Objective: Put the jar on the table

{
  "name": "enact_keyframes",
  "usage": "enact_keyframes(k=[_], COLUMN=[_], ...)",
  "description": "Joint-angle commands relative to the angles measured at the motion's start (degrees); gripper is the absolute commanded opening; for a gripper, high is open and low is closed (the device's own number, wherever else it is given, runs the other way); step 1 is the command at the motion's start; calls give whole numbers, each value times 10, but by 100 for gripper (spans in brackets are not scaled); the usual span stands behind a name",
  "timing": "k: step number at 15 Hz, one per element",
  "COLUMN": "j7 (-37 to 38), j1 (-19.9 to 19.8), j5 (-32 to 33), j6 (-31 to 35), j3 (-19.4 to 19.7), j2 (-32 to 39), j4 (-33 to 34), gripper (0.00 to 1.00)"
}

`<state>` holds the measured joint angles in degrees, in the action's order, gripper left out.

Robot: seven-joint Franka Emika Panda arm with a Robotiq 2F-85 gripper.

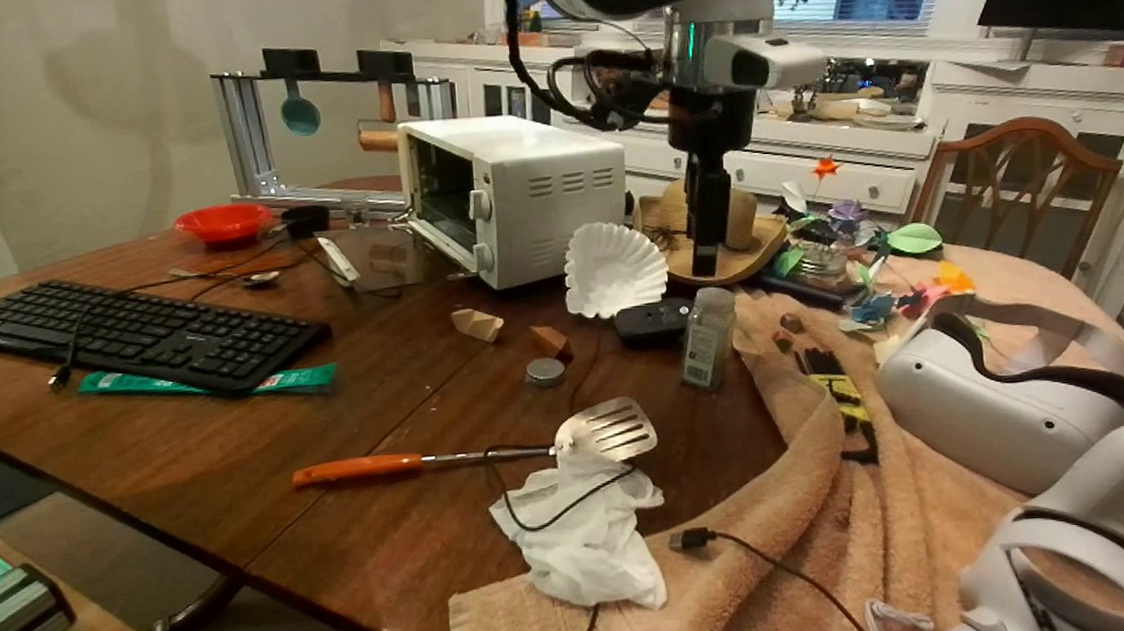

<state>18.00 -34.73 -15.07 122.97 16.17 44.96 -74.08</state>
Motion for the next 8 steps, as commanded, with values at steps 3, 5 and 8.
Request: enact_keyframes(k=[3, 5, 8], j7=[-112, -138, -116], j1=[33, 48, 39], j5=[33, 54, 33], j6=[24, 33, 5], j3=[-1, 4, 5], j2=[-146, -187, -137], j4=[-179, -227, -149], gripper=[100, 100, 100])
